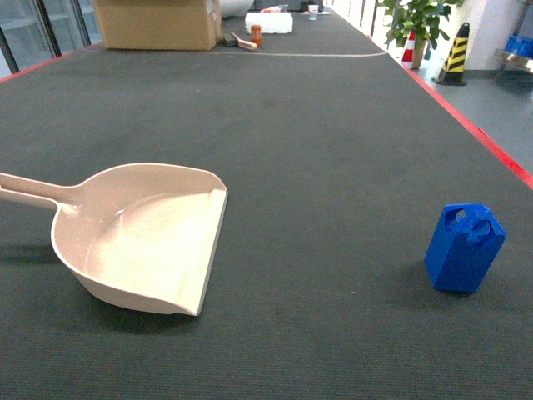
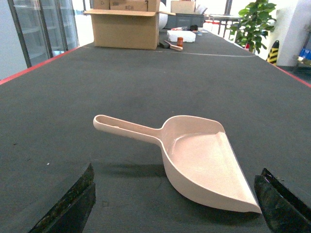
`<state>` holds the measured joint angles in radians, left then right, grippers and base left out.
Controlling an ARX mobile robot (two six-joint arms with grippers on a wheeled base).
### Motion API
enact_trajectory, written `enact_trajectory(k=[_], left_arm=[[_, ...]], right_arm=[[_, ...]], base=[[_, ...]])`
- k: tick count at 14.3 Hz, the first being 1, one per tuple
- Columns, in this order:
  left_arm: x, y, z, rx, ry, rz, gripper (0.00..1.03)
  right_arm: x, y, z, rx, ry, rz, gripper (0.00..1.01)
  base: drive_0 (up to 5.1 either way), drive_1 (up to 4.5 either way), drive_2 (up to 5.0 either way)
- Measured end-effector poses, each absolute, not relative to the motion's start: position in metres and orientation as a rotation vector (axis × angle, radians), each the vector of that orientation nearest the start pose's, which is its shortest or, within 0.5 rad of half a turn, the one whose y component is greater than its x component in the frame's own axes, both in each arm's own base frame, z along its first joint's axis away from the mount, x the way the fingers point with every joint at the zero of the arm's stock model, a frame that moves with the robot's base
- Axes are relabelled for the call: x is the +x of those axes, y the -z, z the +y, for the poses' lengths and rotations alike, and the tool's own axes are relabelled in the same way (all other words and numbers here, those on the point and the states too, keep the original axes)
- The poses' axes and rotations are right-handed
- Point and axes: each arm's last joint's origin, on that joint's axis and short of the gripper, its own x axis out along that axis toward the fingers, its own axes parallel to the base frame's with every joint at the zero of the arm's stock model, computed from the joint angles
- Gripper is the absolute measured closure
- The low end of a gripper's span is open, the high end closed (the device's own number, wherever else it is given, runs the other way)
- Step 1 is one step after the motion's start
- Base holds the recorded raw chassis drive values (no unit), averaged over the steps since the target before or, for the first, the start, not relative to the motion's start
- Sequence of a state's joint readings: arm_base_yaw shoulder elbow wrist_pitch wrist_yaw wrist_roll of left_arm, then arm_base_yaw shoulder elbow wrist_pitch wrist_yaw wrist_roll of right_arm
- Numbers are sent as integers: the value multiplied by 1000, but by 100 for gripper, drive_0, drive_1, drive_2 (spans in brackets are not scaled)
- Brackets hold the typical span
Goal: Place part in tray to right shelf
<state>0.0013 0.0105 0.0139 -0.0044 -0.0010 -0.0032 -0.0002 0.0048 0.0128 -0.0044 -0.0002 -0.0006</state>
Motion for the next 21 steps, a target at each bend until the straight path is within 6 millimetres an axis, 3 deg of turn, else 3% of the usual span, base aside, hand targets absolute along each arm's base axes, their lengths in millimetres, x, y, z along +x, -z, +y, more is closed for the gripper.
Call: enact_trajectory(k=[21], left_arm=[[98, -167, 0, -3, -2, 1, 5]], right_arm=[[97, -167, 0, 0, 0, -4, 3]], base=[[0, 0, 0]])
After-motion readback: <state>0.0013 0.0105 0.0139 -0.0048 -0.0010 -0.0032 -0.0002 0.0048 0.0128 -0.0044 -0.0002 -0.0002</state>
